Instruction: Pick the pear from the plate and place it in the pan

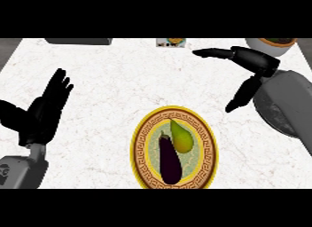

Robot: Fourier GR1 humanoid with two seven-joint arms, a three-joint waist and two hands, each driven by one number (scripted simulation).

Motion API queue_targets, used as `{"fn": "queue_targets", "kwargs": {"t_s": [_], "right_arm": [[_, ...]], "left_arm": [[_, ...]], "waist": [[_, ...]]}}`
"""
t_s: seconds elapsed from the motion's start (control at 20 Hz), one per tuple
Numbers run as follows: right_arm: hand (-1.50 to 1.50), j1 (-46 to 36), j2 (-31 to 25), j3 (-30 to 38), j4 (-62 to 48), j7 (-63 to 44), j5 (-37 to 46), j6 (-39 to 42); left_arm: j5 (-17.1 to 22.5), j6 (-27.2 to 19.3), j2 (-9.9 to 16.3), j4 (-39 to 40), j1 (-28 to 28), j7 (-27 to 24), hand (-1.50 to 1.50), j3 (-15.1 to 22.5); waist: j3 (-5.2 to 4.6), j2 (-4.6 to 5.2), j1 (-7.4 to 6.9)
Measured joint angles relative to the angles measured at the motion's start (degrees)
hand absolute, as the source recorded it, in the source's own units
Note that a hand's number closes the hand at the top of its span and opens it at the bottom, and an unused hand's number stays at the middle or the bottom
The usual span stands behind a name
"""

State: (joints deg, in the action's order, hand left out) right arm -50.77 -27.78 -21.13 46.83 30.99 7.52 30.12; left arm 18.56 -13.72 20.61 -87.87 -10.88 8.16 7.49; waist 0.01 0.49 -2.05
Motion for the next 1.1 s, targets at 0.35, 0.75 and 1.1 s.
{"fn": "queue_targets", "kwargs": {"t_s": [0.35, 0.75, 1.1], "right_arm": [[-1.5, -5.99, 4.2, -7.58, -1.64, -1.78, 9.72, 1.78], [-1.5, -6.79, 5.6, -16.39, 0.33, -4.37, 17.91, 6.02], [-1.5, -4.64, 4.01, -18.66, 8.43, -6.12, 24.17, 5.76]], "left_arm": [[-1.06, -0.37, -0.52, -0.24, 0.27, 0.33, 0.0, -0.46], [-1.48, -0.51, -0.51, -1.72, 0.36, 2.09, 0.0, -1.65], [-2.16, 0.79, -1.26, -1.37, 1.9, 1.23, 0.0, -2.86]], "waist": [[-0.03, -0.22, 0.45], [-0.03, -0.44, 1.24], [-0.02, -0.59, 1.85]]}}
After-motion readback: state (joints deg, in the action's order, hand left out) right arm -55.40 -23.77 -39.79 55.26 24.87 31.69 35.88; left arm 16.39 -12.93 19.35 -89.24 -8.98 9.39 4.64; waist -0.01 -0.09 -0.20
